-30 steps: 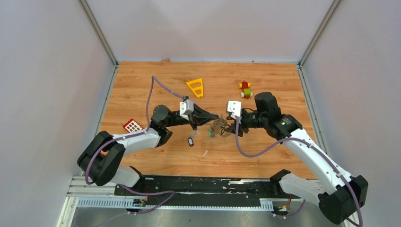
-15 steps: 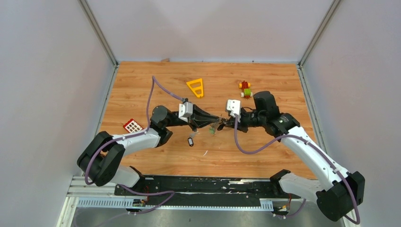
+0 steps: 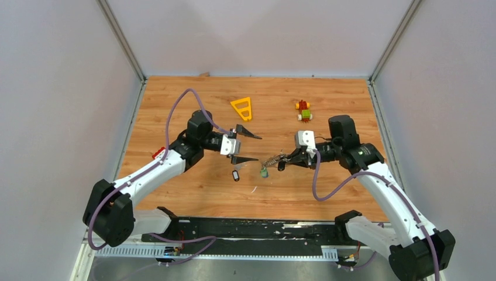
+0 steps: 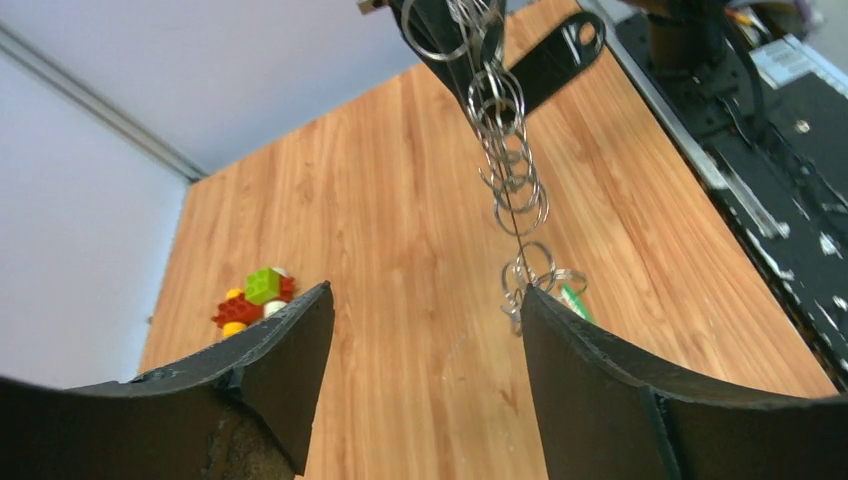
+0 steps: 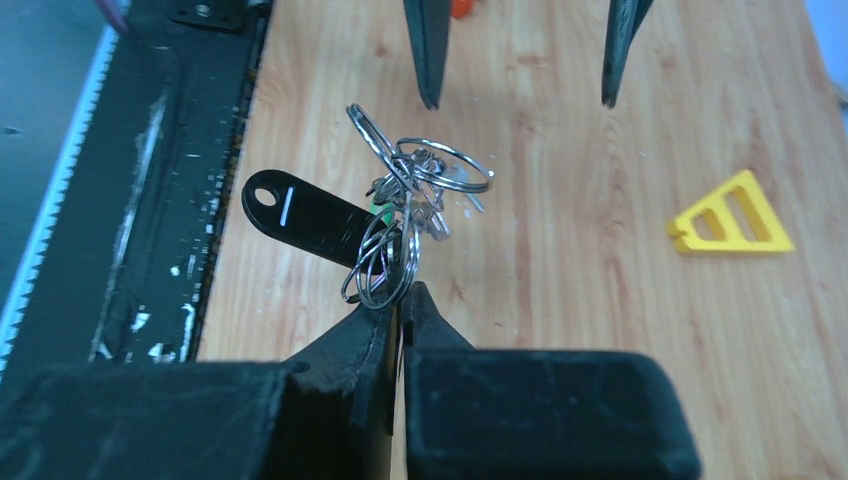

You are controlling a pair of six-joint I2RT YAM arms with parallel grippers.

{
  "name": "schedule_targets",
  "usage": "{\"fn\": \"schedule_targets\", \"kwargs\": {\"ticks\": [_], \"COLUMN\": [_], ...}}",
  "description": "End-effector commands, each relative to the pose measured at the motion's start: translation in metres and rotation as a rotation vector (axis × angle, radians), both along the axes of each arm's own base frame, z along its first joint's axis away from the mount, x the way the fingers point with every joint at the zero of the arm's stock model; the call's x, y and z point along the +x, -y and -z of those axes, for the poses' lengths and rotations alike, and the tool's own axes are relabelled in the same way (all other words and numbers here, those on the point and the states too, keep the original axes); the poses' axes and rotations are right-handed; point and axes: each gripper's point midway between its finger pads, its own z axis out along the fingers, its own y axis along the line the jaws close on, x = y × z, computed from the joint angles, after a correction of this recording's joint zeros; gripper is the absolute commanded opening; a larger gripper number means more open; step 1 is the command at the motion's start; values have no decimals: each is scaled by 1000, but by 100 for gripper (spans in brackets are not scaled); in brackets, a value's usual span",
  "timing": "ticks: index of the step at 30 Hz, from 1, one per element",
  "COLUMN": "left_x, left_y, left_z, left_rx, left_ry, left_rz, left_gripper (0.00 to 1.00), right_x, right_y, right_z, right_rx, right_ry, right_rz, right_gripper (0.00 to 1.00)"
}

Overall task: Put the keys on the keyring
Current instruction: Adjust the keyring.

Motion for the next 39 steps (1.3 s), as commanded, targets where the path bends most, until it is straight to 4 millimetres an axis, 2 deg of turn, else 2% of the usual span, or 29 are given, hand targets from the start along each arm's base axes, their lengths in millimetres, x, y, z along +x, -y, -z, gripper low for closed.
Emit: {"fn": "schedule_targets", "kwargs": {"ticks": [1, 4, 8, 13, 16, 19, 25, 32, 39], "left_x": [-20, -32, -51, -61, -59, -57, -60, -62, -66], "left_y": [-5, -3, 0, 9, 19, 27, 28, 26, 22], "left_z": [23, 26, 32, 37, 38, 30, 25, 18, 12], "left_rx": [84, 104, 137, 149, 144, 99, 66, 54, 48], "left_ry": [17, 20, -40, -114, -183, -238, -250, -237, -224], "left_rz": [84, 140, 232, 259, 224, 180, 144, 134, 145], "left_gripper": [73, 68, 67, 64, 53, 46, 44, 34, 31], "right_x": [-21, -24, -21, -23, -24, -25, -24, -22, -17], "right_y": [-10, -12, -14, -17, -17, -16, -15, -14, -13], "right_z": [-16, -17, -16, -18, -14, -10, -4, 1, 4], "right_rx": [78, 83, 89, 116, 116, 105, 95, 79, 62], "right_ry": [-13, -22, -25, -10, -14, -15, -20, -18, -12], "right_rz": [-168, -212, -228, -253, -267, -277, -274, -257, -238], "right_gripper": [0, 0, 0, 0, 0, 0, 0, 0, 0]}}
